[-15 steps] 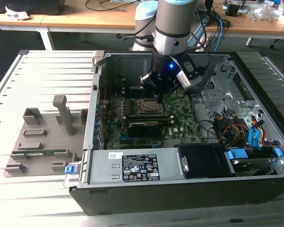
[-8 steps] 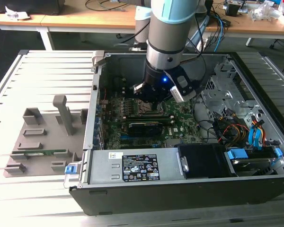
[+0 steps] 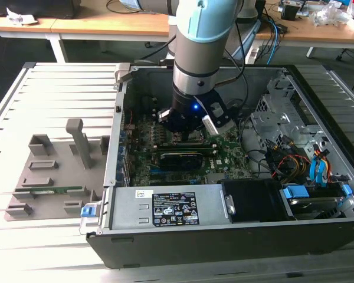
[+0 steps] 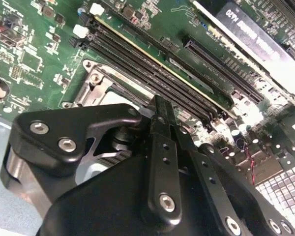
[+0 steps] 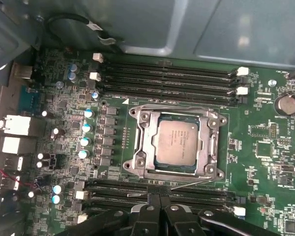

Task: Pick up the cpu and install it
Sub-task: 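Install the second cpu locking lever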

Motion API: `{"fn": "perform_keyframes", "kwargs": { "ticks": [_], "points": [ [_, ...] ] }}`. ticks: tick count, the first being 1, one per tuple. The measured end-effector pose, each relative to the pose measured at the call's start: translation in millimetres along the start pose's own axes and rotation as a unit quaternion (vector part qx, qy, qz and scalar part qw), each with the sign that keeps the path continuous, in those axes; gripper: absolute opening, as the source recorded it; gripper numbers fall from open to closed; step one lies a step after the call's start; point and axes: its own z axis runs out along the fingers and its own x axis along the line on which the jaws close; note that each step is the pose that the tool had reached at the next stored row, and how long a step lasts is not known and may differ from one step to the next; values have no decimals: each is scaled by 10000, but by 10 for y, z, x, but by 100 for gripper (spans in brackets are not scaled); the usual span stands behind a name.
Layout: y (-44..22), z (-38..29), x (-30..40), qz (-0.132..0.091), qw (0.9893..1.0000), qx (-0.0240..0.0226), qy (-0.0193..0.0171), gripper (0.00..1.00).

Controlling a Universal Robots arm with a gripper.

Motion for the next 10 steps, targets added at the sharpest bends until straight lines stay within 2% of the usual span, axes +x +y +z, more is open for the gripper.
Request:
{"fn": "perform_keyframes", "kwargs": {
  "ticks": [10],
  "points": [
    [-18, 168, 45, 1, 10000, 0, 0, 11]
  ]
}}
